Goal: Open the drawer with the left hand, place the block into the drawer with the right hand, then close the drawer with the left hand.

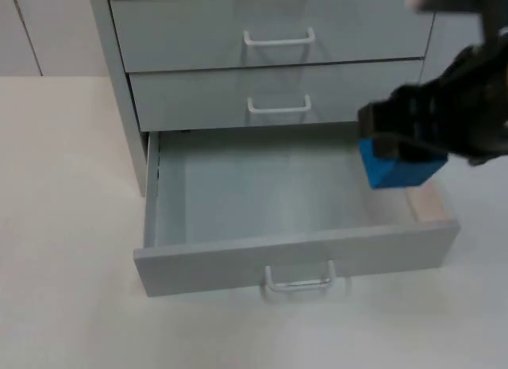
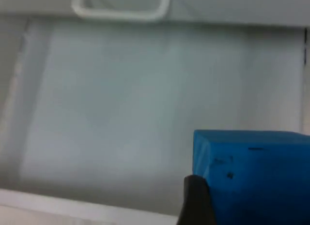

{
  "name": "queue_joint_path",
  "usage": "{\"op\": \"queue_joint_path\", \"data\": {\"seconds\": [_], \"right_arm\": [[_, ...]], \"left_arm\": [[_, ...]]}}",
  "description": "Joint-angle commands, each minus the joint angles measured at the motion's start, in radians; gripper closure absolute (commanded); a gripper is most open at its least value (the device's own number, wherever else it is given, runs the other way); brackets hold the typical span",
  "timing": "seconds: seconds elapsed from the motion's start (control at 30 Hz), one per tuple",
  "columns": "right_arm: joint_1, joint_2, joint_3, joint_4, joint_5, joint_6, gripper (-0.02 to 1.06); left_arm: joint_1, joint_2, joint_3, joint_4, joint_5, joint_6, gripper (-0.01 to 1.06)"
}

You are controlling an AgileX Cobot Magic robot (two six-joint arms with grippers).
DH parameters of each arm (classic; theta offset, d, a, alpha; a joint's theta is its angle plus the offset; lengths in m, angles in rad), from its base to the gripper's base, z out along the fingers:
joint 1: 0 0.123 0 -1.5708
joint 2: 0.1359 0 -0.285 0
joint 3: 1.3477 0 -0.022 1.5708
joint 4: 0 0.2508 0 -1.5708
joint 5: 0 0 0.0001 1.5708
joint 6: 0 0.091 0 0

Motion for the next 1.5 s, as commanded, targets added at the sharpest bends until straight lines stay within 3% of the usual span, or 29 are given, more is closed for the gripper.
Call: {"op": "queue_joint_path", "data": {"seconds": [0.0,0.23,0.53,0.6,0.67,0.7,0.77,0.8,0.87,0.93,1.17,1.23,1.33,1.37,1.47], "right_arm": [[-0.005,0.075,-0.049,-0.049,-0.003,0.000,1.05],[-0.005,0.275,-0.204,-0.128,0.040,0.043,1.05],[-0.005,0.411,-0.269,-0.130,0.017,0.104,1.03],[-0.005,0.421,-0.269,-0.148,0.014,0.118,0.98],[-0.005,0.430,-0.269,-0.160,0.013,0.135,0.84],[-0.005,0.432,-0.269,-0.156,0.016,0.135,0.68],[-0.005,0.432,-0.269,-0.156,0.016,0.135,0.53],[-0.005,0.432,-0.269,-0.156,0.016,0.135,0.53],[-0.005,0.430,-0.269,-0.154,0.016,0.135,0.32],[-0.005,0.420,-0.269,-0.154,0.016,0.135,0.26],[0.000,0.319,-0.269,-0.143,0.022,0.126,0.26],[0.016,0.257,-0.269,-0.083,0.052,0.066,0.26],[0.043,0.165,-0.269,0.109,0.128,-0.121,0.26],[0.043,0.165,-0.269,0.109,0.128,-0.121,0.26],[0.067,0.097,-0.241,0.252,0.187,-0.295,0.26]], "left_arm": [[0.003,-0.006,0.003,-0.015,-0.008,-0.009,0.00],[0.003,-0.006,0.003,-0.015,-0.010,-0.009,0.00],[0.003,-0.006,0.003,-0.015,-0.010,-0.005,0.00],[0.003,-0.006,0.003,-0.015,-0.010,-0.005,0.00],[0.003,-0.006,0.003,-0.015,-0.010,-0.005,0.00],[0.003,-0.006,0.003,-0.015,-0.010,-0.005,0.00],[0.003,-0.006,0.003,-0.015,-0.010,-0.005,0.00],[0.003,-0.006,0.003,-0.015,-0.010,-0.005,0.00],[0.003,-0.006,0.003,-0.015,-0.010,-0.005,0.00],[0.003,-0.006,0.003,-0.015,-0.010,-0.005,0.00],[0.003,-0.006,0.003,-0.015,-0.010,-0.005,0.00],[0.003,-0.006,0.003,-0.015,-0.010,-0.005,0.00],[0.003,-0.006,0.003,-0.015,-0.010,-0.005,0.00],[0.003,-0.006,0.003,-0.015,-0.010,-0.005,0.00],[0.003,-0.006,0.003,-0.015,-0.010,-0.005,0.00]]}}
